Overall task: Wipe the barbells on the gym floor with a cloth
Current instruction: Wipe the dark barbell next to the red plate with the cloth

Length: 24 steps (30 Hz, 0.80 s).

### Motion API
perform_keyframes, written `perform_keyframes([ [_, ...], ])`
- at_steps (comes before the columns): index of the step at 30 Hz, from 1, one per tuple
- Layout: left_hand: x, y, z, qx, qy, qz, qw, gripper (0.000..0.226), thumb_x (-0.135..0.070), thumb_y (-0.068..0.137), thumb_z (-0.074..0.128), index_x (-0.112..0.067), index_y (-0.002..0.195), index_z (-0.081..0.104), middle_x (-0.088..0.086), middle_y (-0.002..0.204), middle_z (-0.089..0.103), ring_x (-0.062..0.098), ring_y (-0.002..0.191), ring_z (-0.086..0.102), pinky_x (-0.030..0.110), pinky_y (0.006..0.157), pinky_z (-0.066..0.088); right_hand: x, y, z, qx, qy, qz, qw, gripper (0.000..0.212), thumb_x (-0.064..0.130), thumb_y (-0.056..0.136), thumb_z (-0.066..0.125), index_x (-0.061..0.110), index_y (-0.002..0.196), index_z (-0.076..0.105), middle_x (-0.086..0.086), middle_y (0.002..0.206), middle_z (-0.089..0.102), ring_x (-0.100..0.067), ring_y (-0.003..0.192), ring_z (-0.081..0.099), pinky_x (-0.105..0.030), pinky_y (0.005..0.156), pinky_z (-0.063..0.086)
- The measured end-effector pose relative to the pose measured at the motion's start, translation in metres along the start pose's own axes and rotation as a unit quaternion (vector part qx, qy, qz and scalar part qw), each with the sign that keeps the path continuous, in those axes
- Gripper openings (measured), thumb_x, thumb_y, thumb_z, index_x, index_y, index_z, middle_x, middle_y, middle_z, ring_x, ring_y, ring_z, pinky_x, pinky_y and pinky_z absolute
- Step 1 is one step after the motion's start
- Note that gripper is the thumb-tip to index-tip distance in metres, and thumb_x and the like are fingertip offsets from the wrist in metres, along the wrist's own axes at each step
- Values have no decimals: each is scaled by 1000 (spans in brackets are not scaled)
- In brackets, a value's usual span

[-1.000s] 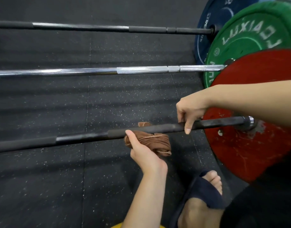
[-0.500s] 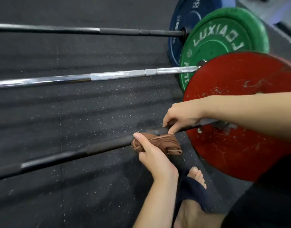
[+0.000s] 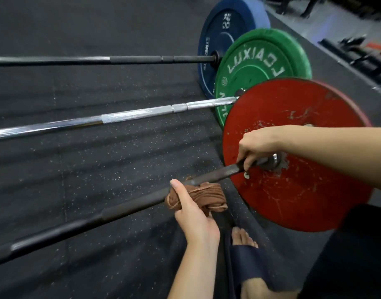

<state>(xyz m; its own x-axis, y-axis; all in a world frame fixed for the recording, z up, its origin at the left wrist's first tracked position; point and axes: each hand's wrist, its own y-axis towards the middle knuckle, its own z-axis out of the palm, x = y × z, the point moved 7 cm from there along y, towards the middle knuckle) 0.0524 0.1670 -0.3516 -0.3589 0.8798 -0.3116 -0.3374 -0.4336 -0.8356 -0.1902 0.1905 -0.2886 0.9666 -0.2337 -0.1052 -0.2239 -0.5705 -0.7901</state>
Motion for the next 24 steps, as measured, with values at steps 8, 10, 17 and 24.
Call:
perform_keyframes([
  [8, 37, -8, 35, 46, 15, -3, 999, 80, -66, 81, 68, -4, 131, 60, 13, 124, 72, 25, 107, 73, 39, 97, 58, 19, 23, -9, 75, -139, -14, 987, 27, 36, 83, 81, 11, 92, 77, -2, 69, 64, -24, 69, 61, -28, 60, 43],
  [10, 40, -14, 33, 53, 10, -4, 999, 80, -67, 80, 68, -3, 128, 61, 14, 119, 74, 28, 106, 74, 44, 102, 56, 16, 20, -10, 68, -121, -10, 990, 27, 38, 82, 81, 12, 92, 79, -2, 69, 66, -22, 68, 62, -30, 65, 49],
  [17, 23, -6, 12, -33, 3, 35, 999, 76, -70, 84, 65, -9, 127, 57, 6, 115, 73, 23, 96, 74, 34, 76, 60, 2, 12, -6, 14, -52, -17, 998, 29, 47, 83, 78, 24, 101, 80, 0, 84, 74, -20, 80, 67, -31, 69, 53],
  [24, 13, -2, 4, -7, -12, 35, 999, 76, -71, 84, 63, -13, 133, 55, 1, 118, 72, 17, 96, 74, 29, 74, 57, -14, -12, 16, -89, 17, 32, 995, 46, 60, 90, 65, 26, 120, 72, 0, 102, 74, -21, 92, 66, -28, 73, 46],
])
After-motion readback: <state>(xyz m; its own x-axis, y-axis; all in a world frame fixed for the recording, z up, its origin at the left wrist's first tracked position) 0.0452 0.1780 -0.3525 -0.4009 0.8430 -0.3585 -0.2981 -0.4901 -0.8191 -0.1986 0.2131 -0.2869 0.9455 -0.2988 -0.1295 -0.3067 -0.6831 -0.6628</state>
